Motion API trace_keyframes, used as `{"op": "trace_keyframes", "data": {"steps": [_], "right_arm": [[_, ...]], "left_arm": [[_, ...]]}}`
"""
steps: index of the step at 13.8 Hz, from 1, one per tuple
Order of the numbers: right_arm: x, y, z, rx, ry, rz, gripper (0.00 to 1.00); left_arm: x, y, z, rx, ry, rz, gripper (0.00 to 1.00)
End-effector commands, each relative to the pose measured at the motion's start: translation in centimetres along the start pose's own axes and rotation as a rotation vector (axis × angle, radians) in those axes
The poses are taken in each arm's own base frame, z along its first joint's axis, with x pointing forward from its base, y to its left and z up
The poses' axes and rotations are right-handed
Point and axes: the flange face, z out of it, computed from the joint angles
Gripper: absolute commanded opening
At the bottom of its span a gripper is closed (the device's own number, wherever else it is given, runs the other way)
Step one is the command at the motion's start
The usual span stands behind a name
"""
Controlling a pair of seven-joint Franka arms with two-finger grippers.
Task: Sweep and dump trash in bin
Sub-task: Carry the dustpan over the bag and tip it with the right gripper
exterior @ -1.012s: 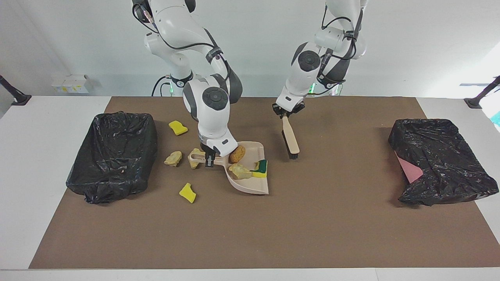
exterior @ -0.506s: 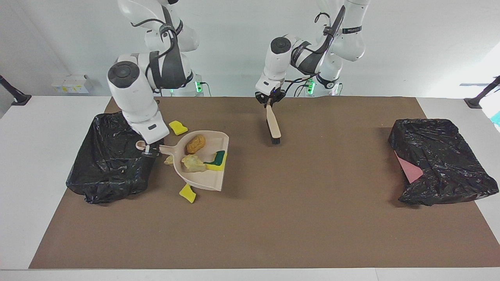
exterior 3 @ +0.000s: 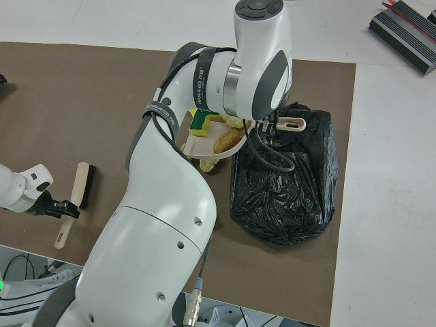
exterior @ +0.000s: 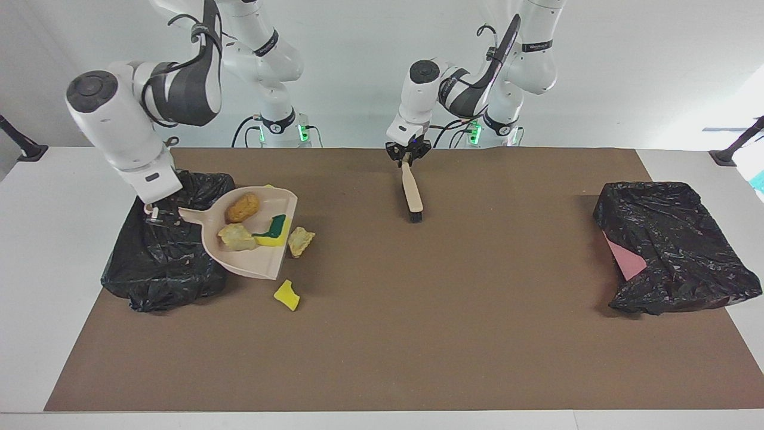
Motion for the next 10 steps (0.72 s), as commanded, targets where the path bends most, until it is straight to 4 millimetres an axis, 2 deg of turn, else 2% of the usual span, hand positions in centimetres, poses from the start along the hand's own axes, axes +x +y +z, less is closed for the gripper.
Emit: {"op": "trace_keyframes", "data": {"steps": [1,3,5,8,10], "right_arm": [[-2.9,-1.7,0.1,0.010,-0.081,-0.016,0.00],[-5.3,-2.3,0.3,-0.012,-0.186,-0.027,0.00],[-6.8,-3.2,0.8,-0.044,-0.255,-0.035,0.00],[-7.0,-3.7,1.6,-0.091,-0.374,-0.098,0.00],[-6.8,-3.7,1.4,-0.092,-0.443,-0.132,0.00]], "left_arm": [[4.4,-0.9,-1.4,-0.017,0.030,-0.025,1.00],[8.4,-3.0,-2.6,-0.025,0.043,-0.020,1.00],[13.0,-5.9,-4.5,-0.027,0.054,-0.033,1.00],[19.6,-9.9,-7.5,-0.027,0.061,0.025,1.00],[23.2,-13.1,-9.2,-0.035,0.090,0.094,1.00]]}}
